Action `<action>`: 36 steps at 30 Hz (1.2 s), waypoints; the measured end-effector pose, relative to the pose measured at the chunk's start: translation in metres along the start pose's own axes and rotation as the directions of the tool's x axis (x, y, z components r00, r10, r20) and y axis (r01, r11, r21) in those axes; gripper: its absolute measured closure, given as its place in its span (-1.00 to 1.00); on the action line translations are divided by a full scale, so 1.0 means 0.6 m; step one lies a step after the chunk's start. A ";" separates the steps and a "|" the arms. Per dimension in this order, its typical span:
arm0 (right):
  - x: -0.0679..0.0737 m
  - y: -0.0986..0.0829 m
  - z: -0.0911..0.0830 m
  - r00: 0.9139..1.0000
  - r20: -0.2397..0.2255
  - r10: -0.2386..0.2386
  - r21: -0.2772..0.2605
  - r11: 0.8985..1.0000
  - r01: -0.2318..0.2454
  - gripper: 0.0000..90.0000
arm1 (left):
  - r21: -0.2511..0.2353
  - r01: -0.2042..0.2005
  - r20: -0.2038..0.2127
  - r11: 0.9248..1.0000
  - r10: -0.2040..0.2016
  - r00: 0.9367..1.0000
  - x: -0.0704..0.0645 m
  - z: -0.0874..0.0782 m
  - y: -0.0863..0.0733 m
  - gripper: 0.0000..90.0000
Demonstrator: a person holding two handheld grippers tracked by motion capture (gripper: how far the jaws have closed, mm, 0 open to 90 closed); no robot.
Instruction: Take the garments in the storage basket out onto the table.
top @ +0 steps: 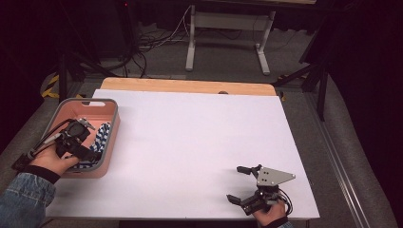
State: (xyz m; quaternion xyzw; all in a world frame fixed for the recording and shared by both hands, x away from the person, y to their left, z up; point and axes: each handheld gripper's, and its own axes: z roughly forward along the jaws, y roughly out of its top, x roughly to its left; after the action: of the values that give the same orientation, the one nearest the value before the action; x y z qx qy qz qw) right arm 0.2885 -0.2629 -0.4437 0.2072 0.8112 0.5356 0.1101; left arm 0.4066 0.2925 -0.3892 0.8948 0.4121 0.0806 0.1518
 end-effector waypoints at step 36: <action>-0.002 -0.001 0.002 1.000 -0.011 0.007 0.015 1.000 -0.006 -0.95 | 0.122 -0.020 0.088 0.992 0.009 0.996 0.008 0.032 0.008 0.30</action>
State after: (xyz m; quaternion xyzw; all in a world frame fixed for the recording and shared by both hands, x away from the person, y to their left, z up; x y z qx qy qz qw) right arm 0.2896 -0.2628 -0.4449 0.2078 0.8150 0.5310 0.1025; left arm 0.4183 0.2889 -0.4058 0.9081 0.4026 0.0168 0.1136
